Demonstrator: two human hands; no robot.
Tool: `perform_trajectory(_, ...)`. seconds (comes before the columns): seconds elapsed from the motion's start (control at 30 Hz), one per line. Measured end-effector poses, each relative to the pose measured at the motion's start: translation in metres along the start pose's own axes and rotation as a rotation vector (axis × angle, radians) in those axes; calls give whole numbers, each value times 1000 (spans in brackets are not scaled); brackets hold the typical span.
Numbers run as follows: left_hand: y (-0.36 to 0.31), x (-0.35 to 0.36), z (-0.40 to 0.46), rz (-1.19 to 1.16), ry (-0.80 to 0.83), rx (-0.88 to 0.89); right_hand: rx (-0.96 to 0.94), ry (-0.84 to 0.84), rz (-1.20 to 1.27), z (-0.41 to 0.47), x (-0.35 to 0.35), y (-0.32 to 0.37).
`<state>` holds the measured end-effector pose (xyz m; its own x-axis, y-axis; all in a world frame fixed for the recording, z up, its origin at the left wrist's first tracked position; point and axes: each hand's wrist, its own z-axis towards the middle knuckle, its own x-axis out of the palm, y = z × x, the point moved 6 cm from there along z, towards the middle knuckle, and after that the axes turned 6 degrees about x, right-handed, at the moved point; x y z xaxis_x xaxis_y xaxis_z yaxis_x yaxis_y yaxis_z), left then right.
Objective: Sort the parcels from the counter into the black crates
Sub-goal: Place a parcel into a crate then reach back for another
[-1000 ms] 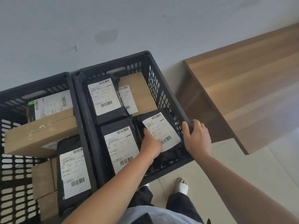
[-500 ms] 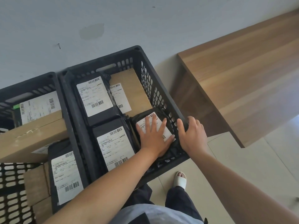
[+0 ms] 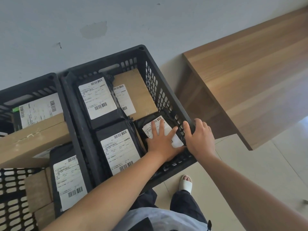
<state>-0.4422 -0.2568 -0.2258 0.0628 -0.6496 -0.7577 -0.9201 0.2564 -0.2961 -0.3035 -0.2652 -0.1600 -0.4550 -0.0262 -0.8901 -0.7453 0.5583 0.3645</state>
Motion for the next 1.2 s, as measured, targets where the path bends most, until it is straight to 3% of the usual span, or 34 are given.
perform_trajectory(0.2,-3,-15,7,-84,25,-22,4,2,-17,0,1,0)
perform_trajectory(0.77,-2,-33,-20,-55,-312,-41,-6,-10,-1,0,1,-2)
perform_trajectory(1.2,6,-21,-19,-63,-211,-65,-5,-24,7,3,4,-4)
